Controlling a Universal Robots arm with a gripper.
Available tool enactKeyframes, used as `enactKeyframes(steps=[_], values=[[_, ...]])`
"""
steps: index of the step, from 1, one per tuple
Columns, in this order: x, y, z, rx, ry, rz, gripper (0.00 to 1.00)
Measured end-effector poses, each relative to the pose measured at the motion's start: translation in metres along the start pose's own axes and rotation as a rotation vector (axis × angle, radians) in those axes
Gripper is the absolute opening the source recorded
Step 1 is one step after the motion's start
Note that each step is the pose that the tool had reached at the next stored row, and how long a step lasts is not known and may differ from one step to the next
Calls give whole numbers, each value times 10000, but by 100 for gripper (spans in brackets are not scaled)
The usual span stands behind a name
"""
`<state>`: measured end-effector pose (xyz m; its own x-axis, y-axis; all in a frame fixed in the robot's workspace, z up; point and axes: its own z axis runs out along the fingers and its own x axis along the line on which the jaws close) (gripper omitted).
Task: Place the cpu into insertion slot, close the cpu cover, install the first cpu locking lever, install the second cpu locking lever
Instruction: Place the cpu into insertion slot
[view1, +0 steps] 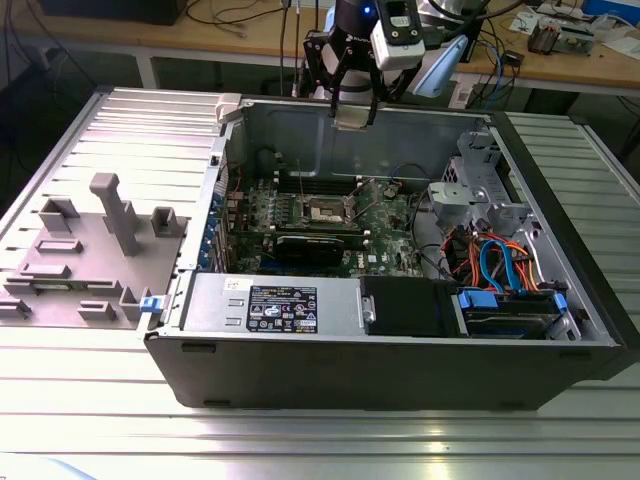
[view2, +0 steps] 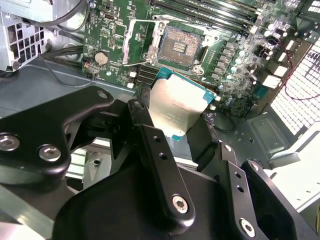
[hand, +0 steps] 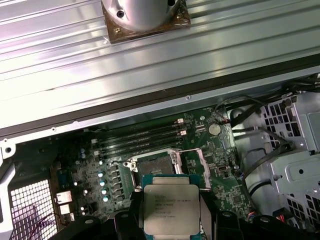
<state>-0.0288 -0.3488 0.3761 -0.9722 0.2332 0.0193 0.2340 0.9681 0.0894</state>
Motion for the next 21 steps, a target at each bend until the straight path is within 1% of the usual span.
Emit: enactKeyframes(steps=[21], values=[[0,0,0,-4,-24,271,54]])
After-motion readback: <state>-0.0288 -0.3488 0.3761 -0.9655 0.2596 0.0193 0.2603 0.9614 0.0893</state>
